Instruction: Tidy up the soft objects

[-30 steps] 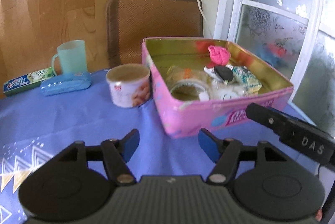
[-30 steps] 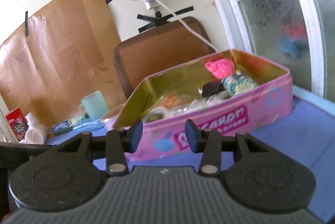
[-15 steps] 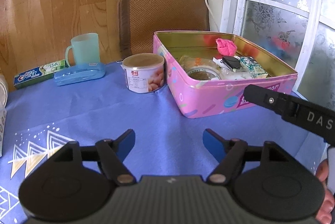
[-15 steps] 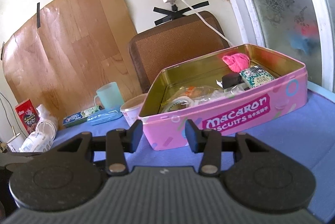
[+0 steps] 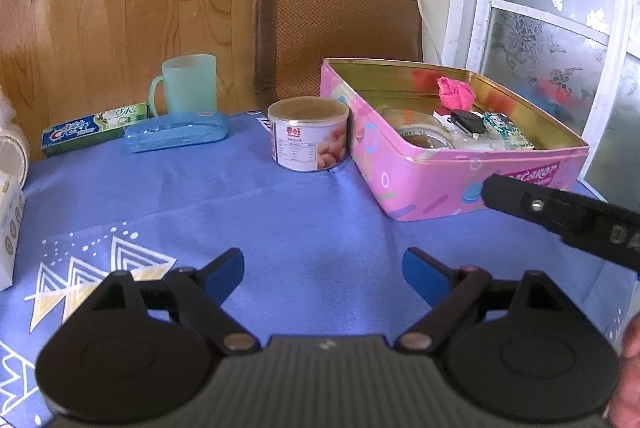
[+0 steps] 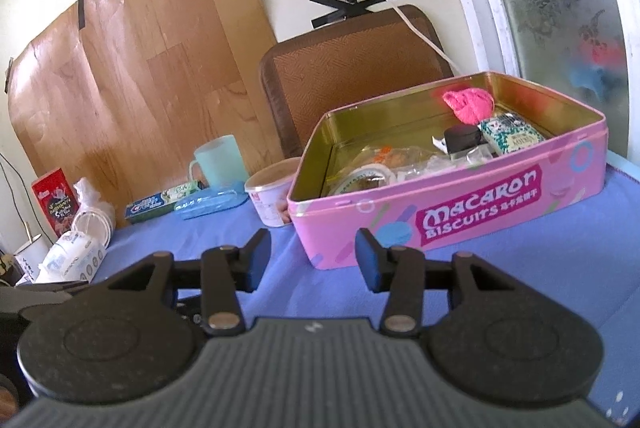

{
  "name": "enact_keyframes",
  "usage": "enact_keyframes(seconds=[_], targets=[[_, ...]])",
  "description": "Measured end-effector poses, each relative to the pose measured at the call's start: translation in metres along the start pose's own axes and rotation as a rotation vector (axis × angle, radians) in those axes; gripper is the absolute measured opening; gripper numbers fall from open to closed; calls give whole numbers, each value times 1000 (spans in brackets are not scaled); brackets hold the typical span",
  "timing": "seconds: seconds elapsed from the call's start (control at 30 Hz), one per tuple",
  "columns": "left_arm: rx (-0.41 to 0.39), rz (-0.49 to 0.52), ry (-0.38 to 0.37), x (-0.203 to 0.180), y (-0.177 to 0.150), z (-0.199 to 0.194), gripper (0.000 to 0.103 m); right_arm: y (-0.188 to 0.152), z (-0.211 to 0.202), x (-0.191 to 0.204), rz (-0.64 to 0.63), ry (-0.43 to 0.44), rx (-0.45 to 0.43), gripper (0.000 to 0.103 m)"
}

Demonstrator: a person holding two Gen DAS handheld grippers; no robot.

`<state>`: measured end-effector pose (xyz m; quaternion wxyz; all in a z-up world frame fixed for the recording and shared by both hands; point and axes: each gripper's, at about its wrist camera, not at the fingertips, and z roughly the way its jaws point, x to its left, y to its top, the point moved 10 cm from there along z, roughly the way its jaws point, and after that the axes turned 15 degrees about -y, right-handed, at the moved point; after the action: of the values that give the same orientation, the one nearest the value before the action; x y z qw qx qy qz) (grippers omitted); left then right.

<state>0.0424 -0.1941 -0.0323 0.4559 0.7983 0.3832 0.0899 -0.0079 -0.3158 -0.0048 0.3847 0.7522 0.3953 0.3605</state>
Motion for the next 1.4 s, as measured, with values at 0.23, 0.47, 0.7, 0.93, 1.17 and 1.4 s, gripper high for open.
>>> enact_keyframes(seconds=[0.23,0.47,0.7,0.93,1.17,1.4], targets=[[8,-9,-24,4,-25,21,86,-25,-33,-17,49,-35,56,49],[-104,7,11,8,-19,1,91,-34,-58,-31,88,-50,66,50],[-101,119,48,-7,-19,2,93,-34,-67,-33,91,-38,49,52],[-97,101,39,-3,-19,1,97,-36,-66,-33,86,-27,53,53],[-97,102,38,-2,-19,1,97,-37,-66,-34,87,-25,56,54],[-106,146,15,-11,-20,-2,97,-37,-70,-35,91,-29,39,54]])
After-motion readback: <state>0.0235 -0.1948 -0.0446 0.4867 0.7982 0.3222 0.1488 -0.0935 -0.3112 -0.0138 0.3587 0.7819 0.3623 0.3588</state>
